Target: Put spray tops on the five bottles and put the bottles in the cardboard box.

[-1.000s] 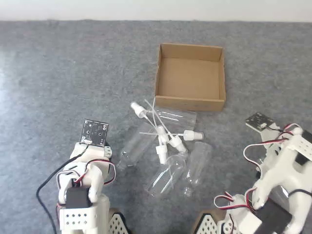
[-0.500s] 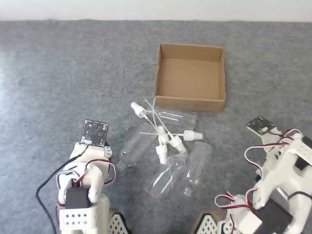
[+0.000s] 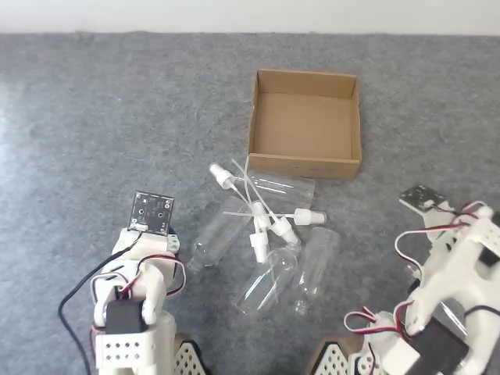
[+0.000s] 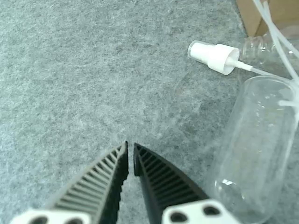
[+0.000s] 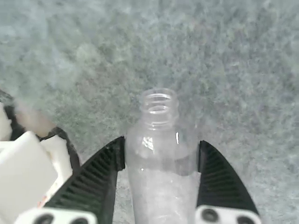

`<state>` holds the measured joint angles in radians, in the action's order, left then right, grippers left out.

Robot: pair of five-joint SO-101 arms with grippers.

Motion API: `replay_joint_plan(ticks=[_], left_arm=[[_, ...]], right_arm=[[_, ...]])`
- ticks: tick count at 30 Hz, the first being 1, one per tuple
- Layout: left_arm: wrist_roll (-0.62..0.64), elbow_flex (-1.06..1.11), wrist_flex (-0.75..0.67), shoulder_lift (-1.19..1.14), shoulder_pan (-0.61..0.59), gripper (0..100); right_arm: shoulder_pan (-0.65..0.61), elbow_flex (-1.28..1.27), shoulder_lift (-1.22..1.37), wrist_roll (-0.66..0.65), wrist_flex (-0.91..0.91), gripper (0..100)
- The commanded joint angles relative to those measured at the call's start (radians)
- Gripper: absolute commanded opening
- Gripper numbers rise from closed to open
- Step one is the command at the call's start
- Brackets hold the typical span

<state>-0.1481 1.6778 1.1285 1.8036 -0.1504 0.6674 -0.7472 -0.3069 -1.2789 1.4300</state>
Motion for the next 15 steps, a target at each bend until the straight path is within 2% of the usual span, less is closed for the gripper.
replay_joint_plan(ticks=[1, 7, 15], left_arm=[[-0.012, -0.010, -0.029, 0.018, -0.003, 2], [-0.012, -0.008, -0.029, 0.018, -0.003, 2], [-0.012, -0.008, -0.029, 0.018, -0.003, 2]], right_arm=[[-0.076, 0.074, -0.010, 0.060, 0.050, 14.3], [-0.231, 0.081, -0.010, 0.275, -0.010, 14.3], [-0.417, 0.120, -0.010, 0.391, -0.094, 14.1]])
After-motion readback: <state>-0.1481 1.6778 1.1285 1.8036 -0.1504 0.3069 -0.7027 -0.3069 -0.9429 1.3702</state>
